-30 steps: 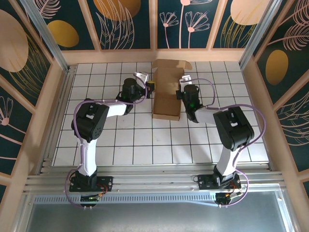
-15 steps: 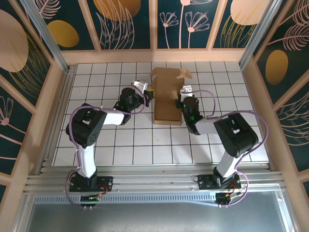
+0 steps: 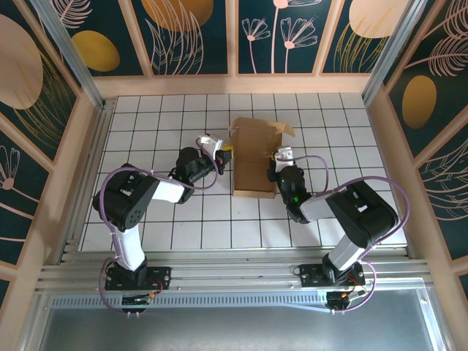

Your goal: Fold the paper box

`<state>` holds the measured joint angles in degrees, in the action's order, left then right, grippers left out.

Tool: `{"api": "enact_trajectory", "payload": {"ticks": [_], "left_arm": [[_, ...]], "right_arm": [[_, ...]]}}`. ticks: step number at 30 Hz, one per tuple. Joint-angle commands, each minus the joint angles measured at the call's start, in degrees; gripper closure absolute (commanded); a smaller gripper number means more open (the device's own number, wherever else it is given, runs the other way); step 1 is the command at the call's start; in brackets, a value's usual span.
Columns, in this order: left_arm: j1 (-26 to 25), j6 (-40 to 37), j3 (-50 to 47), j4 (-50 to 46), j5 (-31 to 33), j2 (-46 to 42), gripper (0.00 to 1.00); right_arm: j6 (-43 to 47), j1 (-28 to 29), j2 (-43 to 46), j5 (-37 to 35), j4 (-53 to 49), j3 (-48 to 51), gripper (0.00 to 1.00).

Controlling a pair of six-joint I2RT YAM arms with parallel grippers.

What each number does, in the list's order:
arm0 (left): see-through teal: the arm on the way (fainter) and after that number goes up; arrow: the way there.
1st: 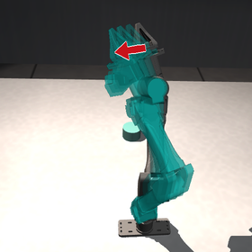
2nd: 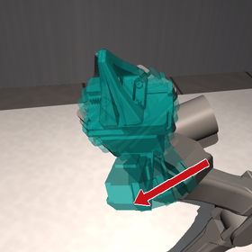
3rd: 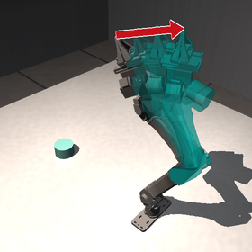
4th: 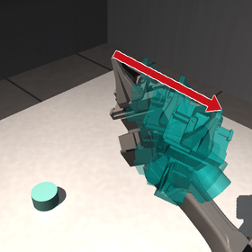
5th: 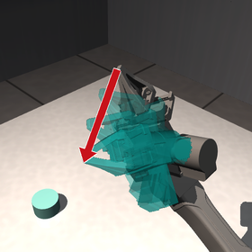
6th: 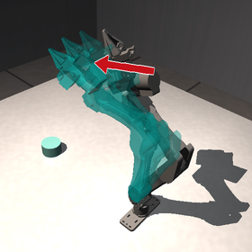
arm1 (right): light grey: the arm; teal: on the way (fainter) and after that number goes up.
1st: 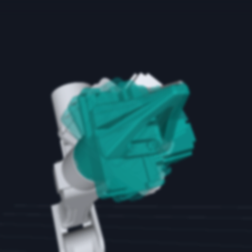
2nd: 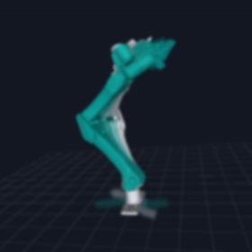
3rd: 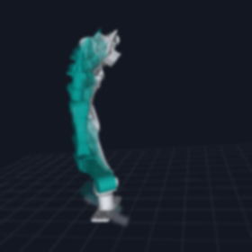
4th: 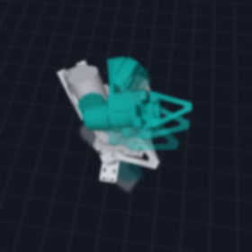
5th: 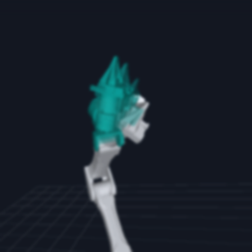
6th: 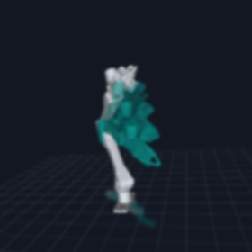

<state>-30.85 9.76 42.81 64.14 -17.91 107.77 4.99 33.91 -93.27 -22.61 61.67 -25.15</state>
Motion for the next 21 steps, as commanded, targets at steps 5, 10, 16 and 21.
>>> {"api": "enact_trajectory", "payload": {"ticks": [5,10,16,21], "left_arm": [[-1.84,-1.3,-3.11,4.85,-3.53,-0.31,1.0],[-2.19,-1.31,-3.98,4.88,-4.63,0.08,1.0],[-3.87,-1.94,-4.82,4.02,-4.89,-0.23,1.0],[-4.87,-1.67,-5.78,2.79,-4.09,-0.88,1.0]], "right_arm": [[-1.0,0.99,7.26,3.86,-5.24,2.2,0.89],[-0.21,0.74,11.85,5.23,-11.73,3.48,0.9],[-3.23,0.46,11.56,9.22,-15.45,3.54,0.93],[-5.17,0.57,12.08,8.89,-14.6,5.2,0.95]]}}
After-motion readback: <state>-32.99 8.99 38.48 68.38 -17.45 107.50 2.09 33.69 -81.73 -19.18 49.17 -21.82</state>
